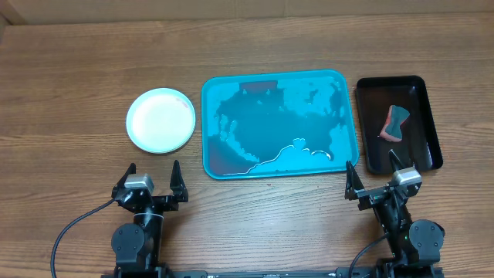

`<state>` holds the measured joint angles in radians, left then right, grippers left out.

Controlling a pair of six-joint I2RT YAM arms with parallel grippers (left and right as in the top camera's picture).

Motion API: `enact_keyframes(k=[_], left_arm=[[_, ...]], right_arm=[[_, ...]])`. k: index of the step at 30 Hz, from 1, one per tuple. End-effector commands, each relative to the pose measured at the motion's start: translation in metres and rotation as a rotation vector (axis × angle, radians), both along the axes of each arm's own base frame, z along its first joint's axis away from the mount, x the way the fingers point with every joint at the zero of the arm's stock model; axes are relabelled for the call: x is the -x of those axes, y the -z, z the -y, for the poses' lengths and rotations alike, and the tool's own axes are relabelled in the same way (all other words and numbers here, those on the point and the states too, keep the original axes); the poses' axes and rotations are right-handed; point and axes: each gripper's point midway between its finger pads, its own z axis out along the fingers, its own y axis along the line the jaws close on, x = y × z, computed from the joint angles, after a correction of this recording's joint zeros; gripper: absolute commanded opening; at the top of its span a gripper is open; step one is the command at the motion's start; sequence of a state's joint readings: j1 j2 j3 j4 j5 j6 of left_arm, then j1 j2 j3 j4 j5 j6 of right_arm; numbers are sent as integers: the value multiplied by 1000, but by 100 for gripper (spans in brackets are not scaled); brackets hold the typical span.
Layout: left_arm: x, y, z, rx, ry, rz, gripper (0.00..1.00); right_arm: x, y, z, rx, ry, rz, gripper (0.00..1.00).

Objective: Clean dirty plates on tray and stack at the side

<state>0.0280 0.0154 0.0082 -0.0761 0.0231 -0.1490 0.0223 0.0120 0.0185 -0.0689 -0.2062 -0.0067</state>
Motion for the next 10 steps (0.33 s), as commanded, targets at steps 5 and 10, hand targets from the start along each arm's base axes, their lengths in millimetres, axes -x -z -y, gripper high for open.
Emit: enact_keyframes(k=[5,10], left_arm=[[0,0,0,-22,3,4,100],[0,0,0,-22,3,4,100]], right_arm=[[0,2,-2,-5,-10,3,100],[0,2,-2,-5,-10,3,100]])
